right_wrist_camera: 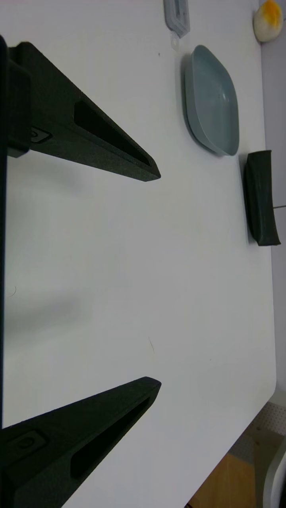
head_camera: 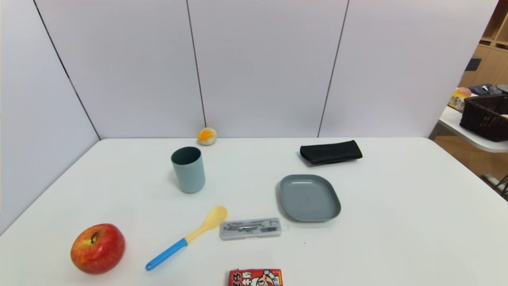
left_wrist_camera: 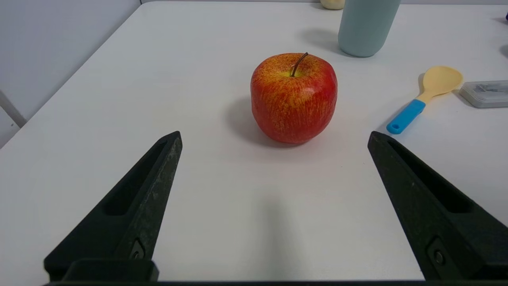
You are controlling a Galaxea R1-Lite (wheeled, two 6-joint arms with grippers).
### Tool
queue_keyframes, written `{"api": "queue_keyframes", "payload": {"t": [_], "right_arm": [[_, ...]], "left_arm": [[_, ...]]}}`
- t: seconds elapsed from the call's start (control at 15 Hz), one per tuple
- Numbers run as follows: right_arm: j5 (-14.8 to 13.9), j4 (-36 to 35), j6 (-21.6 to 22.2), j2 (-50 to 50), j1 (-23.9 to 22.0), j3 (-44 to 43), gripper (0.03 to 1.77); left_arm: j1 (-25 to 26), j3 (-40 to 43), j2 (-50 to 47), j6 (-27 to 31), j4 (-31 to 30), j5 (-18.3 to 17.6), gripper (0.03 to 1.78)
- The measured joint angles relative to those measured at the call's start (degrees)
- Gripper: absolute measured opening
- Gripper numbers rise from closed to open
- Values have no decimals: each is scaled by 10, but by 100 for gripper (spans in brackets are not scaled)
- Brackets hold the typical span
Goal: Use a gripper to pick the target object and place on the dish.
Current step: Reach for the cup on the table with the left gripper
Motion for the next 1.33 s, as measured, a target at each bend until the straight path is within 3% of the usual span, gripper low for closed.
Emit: {"api": "queue_keyframes", "payload": {"t": [0.47, 1.2, 1.33], "right_arm": [[0, 0, 0, 0, 0, 0, 171], [0, 0, 0, 0, 0, 0, 171], [0, 0, 0, 0, 0, 0, 171]], "left_arm": [[0, 0, 0, 0, 0, 0, 169], [0, 0, 0, -53, -1, 19, 169], [0, 0, 0, -68, -40, 30, 169]]}}
